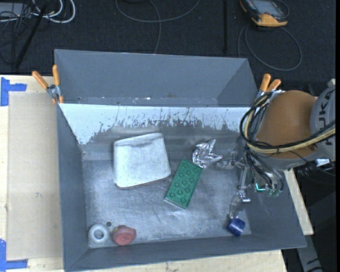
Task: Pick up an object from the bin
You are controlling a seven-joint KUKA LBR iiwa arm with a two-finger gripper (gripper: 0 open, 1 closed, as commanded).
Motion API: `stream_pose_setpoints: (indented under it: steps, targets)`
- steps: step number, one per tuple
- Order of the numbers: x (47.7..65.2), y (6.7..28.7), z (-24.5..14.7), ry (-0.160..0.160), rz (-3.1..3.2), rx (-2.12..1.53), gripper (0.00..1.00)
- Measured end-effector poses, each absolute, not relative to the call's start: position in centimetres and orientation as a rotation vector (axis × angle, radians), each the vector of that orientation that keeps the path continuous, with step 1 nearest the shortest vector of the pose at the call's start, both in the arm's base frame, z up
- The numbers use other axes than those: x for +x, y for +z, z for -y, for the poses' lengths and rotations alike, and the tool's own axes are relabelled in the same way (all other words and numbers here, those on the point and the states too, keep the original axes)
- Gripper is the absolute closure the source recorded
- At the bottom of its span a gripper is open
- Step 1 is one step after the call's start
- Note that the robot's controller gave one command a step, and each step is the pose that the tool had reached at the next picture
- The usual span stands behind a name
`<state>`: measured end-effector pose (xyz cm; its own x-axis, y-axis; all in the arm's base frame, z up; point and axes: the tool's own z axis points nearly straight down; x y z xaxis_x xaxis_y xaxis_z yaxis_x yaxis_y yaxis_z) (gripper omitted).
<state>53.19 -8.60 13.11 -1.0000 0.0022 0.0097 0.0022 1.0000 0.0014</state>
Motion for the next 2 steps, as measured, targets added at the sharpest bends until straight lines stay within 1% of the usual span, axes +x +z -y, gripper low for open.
stream_pose_setpoints:
  steps: [1, 2]
  targets:
    - [60.5, 7.2, 1.0, 0.001, 3.120, 0.388, 0.00]
    - [57.7, 10.0, 0.2, -0.001, 3.024, 0.848, 0.00]
